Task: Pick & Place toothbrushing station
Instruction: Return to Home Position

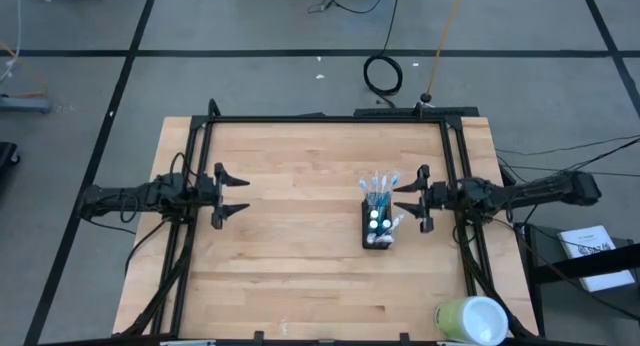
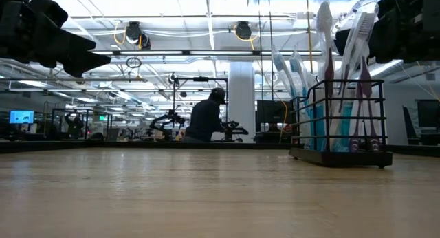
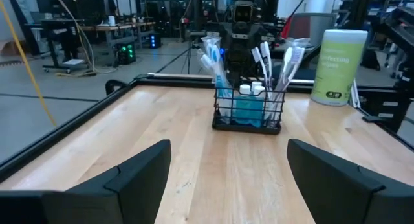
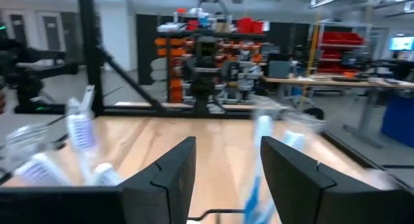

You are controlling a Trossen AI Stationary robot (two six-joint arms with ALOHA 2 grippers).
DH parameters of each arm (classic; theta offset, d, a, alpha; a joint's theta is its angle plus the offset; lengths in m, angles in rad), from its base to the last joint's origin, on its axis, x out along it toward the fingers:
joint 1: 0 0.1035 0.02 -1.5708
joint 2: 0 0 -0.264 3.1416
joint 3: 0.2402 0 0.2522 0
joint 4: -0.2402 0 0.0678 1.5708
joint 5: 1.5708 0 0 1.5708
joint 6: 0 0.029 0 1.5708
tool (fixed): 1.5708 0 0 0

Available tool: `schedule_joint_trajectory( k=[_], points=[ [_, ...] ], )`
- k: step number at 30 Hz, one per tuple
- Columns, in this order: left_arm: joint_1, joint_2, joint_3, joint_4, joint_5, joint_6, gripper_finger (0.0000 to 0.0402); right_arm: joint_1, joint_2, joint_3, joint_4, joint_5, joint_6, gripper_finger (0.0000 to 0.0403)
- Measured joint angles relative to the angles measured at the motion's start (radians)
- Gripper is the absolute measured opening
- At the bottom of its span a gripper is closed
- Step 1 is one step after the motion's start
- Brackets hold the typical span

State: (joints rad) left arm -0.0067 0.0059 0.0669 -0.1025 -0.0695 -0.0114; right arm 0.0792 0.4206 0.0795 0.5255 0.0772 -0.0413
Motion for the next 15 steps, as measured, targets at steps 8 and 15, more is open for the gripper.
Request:
schedule_joint_trajectory(
  k=[8,15],
  points=[
    [0.0,0.0,0.0,-0.032,0.031,-0.013,0.0312,-0.079,-0.268,0.0,-0.286,0.004,0.037,0.0169],
    [0.0,0.0,0.0,-0.033,0.02,-0.014,0.0312,-0.08,-0.418,0.0,-0.411,0.015,-0.019,0.0168]
  ],
)
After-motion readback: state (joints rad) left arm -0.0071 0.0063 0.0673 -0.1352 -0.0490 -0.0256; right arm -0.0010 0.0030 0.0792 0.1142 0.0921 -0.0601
